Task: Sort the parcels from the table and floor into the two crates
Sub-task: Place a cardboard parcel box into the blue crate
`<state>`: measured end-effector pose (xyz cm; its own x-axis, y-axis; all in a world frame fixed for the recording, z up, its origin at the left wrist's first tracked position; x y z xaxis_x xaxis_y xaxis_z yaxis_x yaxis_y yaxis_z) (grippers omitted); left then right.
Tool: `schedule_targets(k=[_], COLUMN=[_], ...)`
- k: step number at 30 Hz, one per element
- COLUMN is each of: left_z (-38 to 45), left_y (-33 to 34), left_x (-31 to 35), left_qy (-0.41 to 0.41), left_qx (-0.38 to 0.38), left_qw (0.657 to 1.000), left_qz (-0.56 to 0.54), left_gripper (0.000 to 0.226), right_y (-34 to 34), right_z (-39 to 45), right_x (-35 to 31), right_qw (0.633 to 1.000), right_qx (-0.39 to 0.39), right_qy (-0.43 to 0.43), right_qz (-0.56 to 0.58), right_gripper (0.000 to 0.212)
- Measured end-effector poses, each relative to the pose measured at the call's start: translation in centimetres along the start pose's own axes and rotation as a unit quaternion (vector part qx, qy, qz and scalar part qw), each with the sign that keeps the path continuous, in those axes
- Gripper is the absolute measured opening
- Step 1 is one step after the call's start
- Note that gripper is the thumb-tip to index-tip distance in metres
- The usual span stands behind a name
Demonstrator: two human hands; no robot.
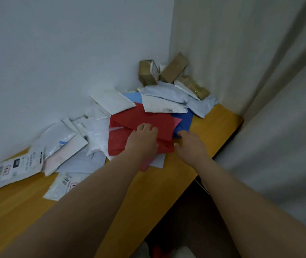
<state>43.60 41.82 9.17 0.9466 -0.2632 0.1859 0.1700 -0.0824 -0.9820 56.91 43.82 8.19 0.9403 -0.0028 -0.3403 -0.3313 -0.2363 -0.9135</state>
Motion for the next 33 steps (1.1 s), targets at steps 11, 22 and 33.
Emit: schedule_targets(k=[11, 22, 33], left_z=[10.1, 26.8, 35.1], left_y=[-0.3, 1.8, 0.6], left_x=[-11.6, -15.8, -24.3], left_qy=[-0.155, -0.245, -0.341], left_qx=[0.05, 0.055, 0.145], left_qw=[0.985, 0.959, 0.907], left_qz=[-0.062, -0.129, -0.198], left_gripper=[0.054, 0.067, 0.083], right_y=[2.8, -0.4, 2.4], right_z=[17.6, 37.6, 46.1], right_x=[-9.2, -7.4, -6.1], right_qw=[0.989, 0.988, 0.986], right_qx=[-0.031, -0.051, -0.104], right_qy=[-0.144, -0.143, -0.122], right_qz=[0.011, 0.007, 0.043], right_gripper=[0.04, 0.04, 0.045])
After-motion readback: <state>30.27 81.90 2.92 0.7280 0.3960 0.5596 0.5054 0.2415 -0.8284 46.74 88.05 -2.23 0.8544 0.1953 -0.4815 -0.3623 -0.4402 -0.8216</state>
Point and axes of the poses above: each hand's wrist, its own z-axis towards the middle knuckle, its own y-axis out of the palm, x = y × z, the point moved 10 cm from there along z, towards the middle knuckle, and after that the axes turned 12 degrees about y, right-handed, at the moved point
